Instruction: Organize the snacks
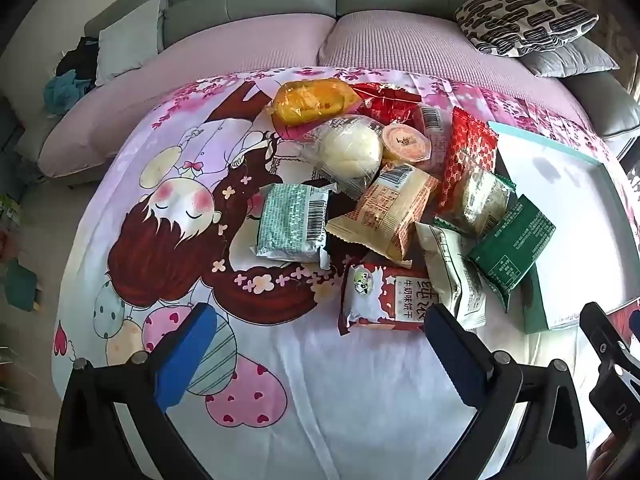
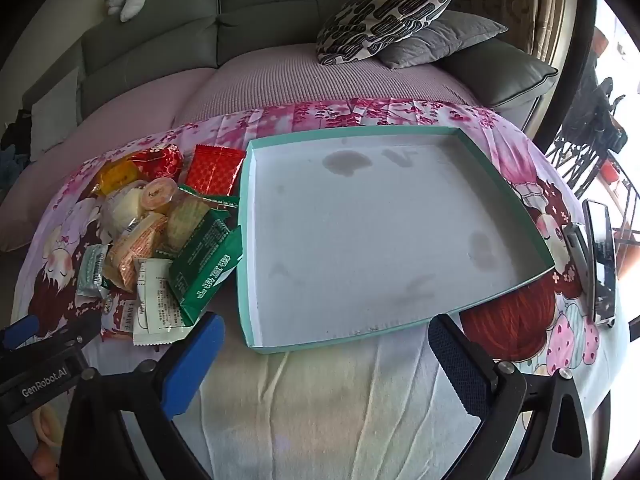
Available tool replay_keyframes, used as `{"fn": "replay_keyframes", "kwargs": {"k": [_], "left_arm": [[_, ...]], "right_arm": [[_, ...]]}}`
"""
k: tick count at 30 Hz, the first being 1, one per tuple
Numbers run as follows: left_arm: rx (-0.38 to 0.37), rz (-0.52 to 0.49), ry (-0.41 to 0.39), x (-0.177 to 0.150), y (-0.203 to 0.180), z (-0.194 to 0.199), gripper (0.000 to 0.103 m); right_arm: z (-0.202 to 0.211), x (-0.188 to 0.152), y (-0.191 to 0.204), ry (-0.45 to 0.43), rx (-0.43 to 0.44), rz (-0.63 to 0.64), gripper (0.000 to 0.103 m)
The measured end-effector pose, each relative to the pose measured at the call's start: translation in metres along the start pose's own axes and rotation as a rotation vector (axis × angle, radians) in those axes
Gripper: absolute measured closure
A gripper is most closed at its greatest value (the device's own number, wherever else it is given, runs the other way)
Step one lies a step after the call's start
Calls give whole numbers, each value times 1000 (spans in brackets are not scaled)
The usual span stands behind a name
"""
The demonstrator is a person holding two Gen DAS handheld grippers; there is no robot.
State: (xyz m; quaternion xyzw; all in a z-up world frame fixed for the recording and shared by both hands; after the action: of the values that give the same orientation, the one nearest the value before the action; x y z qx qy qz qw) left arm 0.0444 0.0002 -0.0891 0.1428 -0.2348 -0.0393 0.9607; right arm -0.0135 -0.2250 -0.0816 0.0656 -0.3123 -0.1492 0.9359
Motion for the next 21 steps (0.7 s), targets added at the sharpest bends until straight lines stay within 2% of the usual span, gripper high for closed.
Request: {"fn": "replay_keyframes", "kwargs": {"k": [21], "left_arm": [[11,-11,-35,3,3,7,0]], "right_arm": [[-1,0,1,2,-1,0,0]]}}
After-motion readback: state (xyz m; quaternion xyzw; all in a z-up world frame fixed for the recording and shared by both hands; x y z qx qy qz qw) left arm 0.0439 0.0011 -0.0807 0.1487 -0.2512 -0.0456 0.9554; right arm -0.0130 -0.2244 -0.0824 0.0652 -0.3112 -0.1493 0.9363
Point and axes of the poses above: each gripper's, at about its wrist camera, not at the fingertips, and z roughly against the way its jaws point, y to its left, x to its top, the point moved 10 cm from there along -z, roughly the way its jaws point, and after that the axes turned 15 degrees about x, right-handed, at the moved point
